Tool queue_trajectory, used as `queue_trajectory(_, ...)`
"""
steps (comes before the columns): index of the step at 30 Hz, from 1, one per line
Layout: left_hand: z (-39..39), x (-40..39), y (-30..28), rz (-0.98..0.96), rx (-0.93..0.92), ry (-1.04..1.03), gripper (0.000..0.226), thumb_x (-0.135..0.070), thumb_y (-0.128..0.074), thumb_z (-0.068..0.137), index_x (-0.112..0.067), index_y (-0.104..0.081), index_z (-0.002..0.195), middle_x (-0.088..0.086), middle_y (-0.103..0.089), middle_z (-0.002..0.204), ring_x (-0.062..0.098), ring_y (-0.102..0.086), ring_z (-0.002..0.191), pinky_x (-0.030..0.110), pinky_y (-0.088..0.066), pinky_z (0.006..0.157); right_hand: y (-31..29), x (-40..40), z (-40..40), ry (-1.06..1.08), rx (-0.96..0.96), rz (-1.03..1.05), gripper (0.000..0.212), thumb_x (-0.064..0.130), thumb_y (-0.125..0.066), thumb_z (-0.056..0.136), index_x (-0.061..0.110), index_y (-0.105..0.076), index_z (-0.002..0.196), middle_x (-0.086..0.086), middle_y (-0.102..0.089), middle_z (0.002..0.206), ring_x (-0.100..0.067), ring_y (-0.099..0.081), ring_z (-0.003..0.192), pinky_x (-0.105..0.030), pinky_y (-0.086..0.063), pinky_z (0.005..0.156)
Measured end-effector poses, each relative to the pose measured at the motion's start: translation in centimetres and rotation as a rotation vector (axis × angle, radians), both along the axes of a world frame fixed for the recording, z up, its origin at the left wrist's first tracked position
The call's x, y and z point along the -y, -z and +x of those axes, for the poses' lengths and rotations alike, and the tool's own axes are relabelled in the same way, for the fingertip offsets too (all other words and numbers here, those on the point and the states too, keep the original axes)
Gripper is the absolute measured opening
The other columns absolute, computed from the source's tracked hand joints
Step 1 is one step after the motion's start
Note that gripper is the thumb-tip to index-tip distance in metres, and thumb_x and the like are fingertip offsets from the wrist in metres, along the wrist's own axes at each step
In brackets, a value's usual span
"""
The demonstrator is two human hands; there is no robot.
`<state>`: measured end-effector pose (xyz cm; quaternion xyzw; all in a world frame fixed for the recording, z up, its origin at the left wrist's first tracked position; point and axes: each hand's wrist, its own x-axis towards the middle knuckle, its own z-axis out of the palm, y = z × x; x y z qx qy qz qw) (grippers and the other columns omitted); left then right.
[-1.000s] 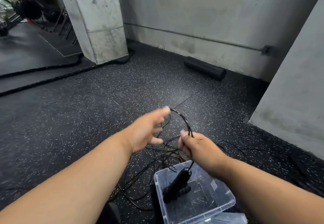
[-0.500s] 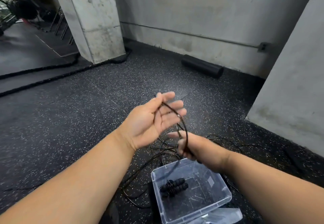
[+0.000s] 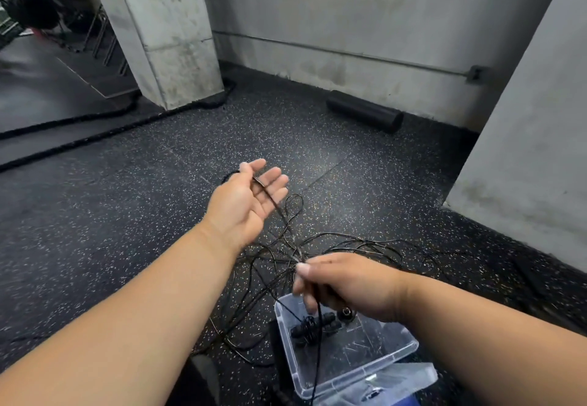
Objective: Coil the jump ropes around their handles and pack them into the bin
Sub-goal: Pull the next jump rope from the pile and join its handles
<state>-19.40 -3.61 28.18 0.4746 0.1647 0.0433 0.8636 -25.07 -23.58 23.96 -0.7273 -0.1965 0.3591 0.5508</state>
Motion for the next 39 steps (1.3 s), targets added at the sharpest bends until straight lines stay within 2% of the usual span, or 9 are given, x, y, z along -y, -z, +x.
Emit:
queue_trajectory(3,0.0,-0.6,0.8,0.298,-0.084,0.027,0.040,-0.047,-0.036,0.113,-0.022,-0.066,0.120,0.007,-0.077,0.107,0.023,-0.075,0.101,0.039,-0.061,0.086,-0.5,0.0,0.0,0.101,0.168,-0.075,0.042,0.043,-0.040,0.109,0.018,-0.061,0.084,0.002,-0.059,0.071,-0.012,-0.045,0.061,-0.029,-0.039,0.062)
queue_trajectory(5,-0.7,-0.7,1.8,0.463,-0.110,0.115,0.051,-0.062,-0.040,0.107,-0.021,-0.068,0.119,0.004,-0.076,0.106,0.019,-0.071,0.094,0.036,-0.059,0.082,-1.1,0.3,0.9,0.278,0.069,0.089,0.041,0.043,-0.038,0.110,0.016,-0.059,0.086,0.002,-0.056,0.069,-0.012,-0.044,0.061,-0.032,-0.038,0.063)
queue_trajectory(8,-2.3,0.4,3.3,0.676,-0.062,0.463,0.067,-0.074,-0.038,0.100,-0.017,-0.069,0.115,0.002,-0.076,0.102,0.015,-0.069,0.086,0.033,-0.056,0.076,-2.3,1.1,2.3,0.439,-0.071,0.360,0.040,0.040,-0.039,0.110,0.015,-0.058,0.086,-0.001,-0.057,0.070,-0.014,-0.041,0.060,-0.033,-0.034,0.063)
queue_trajectory(10,-3.3,2.0,4.8,0.881,-0.122,0.785,0.075,-0.087,-0.042,0.088,-0.026,-0.070,0.121,-0.004,-0.077,0.112,0.011,-0.075,0.087,0.040,-0.058,0.090,-2.8,1.6,3.1,0.504,-0.084,0.471,0.040,0.041,-0.039,0.110,0.016,-0.058,0.085,-0.002,-0.057,0.070,-0.013,-0.041,0.059,-0.031,-0.034,0.060)
queue_trajectory(14,-5.2,3.2,7.3,1.202,-0.002,1.144,0.026,-0.057,-0.052,0.105,-0.045,-0.070,0.119,-0.013,-0.077,0.114,0.016,-0.073,0.108,0.047,-0.055,0.104,-3.3,2.2,3.6,0.555,-0.038,0.515,0.037,0.039,-0.038,0.111,0.014,-0.059,0.093,-0.008,-0.063,0.077,-0.013,-0.042,0.057,-0.030,-0.034,0.058)
queue_trajectory(23,-4.2,0.4,1.3,0.977,-0.055,0.827,0.032,-0.030,-0.044,0.113,-0.012,-0.070,0.110,0.007,-0.077,0.084,0.016,-0.066,0.070,0.030,-0.060,0.068,-1.8,2.8,2.6,0.386,-0.010,0.172,0.033,0.044,-0.057,0.101,0.021,-0.067,0.122,0.000,-0.062,0.103,-0.006,-0.042,0.064,-0.025,-0.035,0.060)
queue_trajectory(26,-4.2,0.8,0.6,0.938,-0.030,0.781,0.036,-0.033,-0.041,0.114,-0.009,-0.069,0.111,0.006,-0.072,0.075,0.014,-0.061,0.059,0.022,-0.053,0.053,-0.1,1.6,1.1,0.254,-0.022,0.076,0.028,0.035,-0.067,0.097,0.023,-0.067,0.122,0.013,-0.063,0.079,-0.005,-0.041,0.062,-0.023,-0.034,0.056)
queue_trajectory(30,-4.3,1.2,1.1,0.881,-0.017,0.755,0.038,-0.036,-0.042,0.114,-0.011,-0.070,0.109,0.002,-0.071,0.073,0.014,-0.061,0.060,0.023,-0.052,0.054,1.6,-0.1,0.1,0.203,-0.086,0.116,0.024,0.038,-0.072,0.090,0.022,-0.069,0.108,0.007,-0.052,0.082,-0.008,-0.040,0.063,-0.030,-0.028,0.059)
queue_trajectory(39,-3.1,0.8,0.4,0.406,0.054,0.377,0.035,-0.038,-0.042,0.113,-0.015,-0.068,0.117,0.003,-0.074,0.082,0.010,-0.064,0.067,0.020,-0.059,0.059,0.4,-0.7,-0.4,0.139,-0.017,0.096,0.030,0.028,-0.048,0.109,0.008,-0.068,0.100,0.007,-0.072,0.077,-0.011,-0.045,0.059,-0.024,-0.036,0.055)
